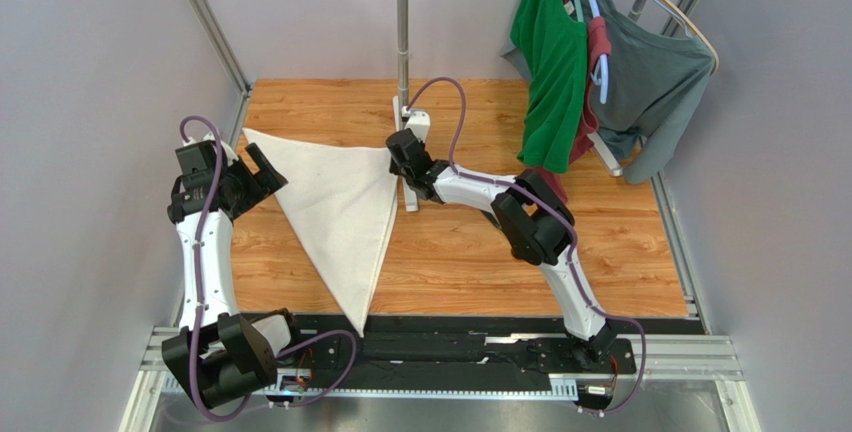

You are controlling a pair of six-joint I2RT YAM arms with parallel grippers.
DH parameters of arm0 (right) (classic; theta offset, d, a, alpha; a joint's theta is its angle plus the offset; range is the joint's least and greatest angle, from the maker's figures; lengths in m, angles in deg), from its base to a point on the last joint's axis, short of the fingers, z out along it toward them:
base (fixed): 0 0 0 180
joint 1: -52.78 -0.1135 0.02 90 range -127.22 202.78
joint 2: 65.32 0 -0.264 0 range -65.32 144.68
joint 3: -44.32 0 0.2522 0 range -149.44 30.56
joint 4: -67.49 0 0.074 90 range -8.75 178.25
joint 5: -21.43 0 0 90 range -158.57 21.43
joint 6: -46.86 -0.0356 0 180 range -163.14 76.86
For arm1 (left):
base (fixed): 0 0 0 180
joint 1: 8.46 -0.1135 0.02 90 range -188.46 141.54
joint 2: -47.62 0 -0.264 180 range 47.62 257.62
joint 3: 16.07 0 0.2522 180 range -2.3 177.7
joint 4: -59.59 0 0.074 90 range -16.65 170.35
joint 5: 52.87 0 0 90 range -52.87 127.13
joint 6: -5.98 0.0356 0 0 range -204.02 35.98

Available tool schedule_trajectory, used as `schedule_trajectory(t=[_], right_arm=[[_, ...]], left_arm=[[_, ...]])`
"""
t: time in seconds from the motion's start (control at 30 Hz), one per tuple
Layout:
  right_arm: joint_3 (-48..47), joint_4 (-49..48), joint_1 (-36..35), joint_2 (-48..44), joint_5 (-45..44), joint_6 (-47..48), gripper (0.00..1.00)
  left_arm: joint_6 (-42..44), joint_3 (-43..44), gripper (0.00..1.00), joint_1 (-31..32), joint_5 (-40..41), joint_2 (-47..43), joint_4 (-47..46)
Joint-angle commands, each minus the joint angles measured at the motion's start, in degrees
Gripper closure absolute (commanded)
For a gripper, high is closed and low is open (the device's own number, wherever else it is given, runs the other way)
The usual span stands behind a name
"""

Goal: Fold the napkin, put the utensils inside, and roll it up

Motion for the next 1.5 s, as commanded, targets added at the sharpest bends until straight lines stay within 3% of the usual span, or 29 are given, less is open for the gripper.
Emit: schedule_trajectory(t=[0.0,0.6,0.7,0.8,0.83,0.93,1.23,1.47], right_arm=[[-2.7,-3.3,0.4,-1.6,-0.5,1.7,1.0],[-10.3,-3.2,0.4,6.1,-2.2,2.4,1.0],[-9.4,-3.0,0.4,5.2,-2.7,2.0,0.95],[-7.7,-3.1,0.4,3.5,-3.1,1.9,0.74],[-7.2,-3.2,0.4,3.1,-2.9,1.9,0.52],[-5.4,-3.3,0.3,1.2,-0.9,2.1,0.4],[5.8,-6.7,-0.9,-5.3,6.9,2.0,0.35],[15.1,-9.8,-0.8,-13.8,12.2,0.5,0.34]], left_arm=[[-0.3,-0.1,0.04,-0.3,-0.6,-0.8,-1.4],[-0.1,0.2,0.04,-0.3,-0.2,0.7,-1.1],[-0.1,0.2,0.04,-0.3,0.0,1.1,-1.0],[0.0,0.3,0.04,-0.3,0.7,1.2,-0.7],[-0.1,0.3,0.04,-0.3,1.2,1.2,-0.6],[-0.3,0.5,0.03,-0.3,5.2,1.6,0.4],[-3.3,-1.7,0.12,-3.8,11.1,5.6,0.6],[-7.7,-2.4,0.36,-5.7,7.6,12.0,-4.3]])
